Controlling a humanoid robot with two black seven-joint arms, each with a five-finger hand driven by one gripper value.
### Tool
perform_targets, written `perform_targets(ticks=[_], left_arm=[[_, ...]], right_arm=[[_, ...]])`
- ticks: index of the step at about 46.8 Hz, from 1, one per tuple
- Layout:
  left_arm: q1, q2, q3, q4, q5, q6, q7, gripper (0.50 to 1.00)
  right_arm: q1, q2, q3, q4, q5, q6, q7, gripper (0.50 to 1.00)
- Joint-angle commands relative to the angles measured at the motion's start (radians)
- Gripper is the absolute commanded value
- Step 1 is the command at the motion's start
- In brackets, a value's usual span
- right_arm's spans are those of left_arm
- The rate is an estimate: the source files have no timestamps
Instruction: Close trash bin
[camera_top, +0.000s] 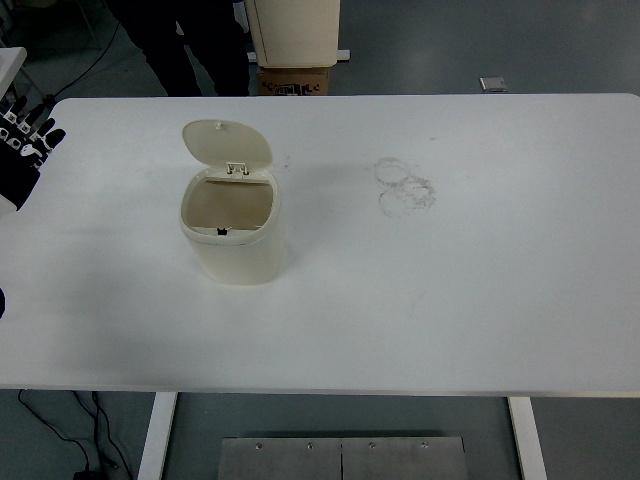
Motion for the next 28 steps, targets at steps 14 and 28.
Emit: perform_targets(ticks=[14,28], left_arm=[[-0.001,0.0,0.002,-0.002,0.0,0.001,0.0,1.0],[-0.007,-0.002,0.0,-0.002,0.0,-0.005,0.002,1.0]], right_arm=[[0.0,0.0,0.0,0.0,0.0,0.0,0.0,0.991],[0.0,0.0,0.0,0.0,0.0,0.0,0.0,0.991]])
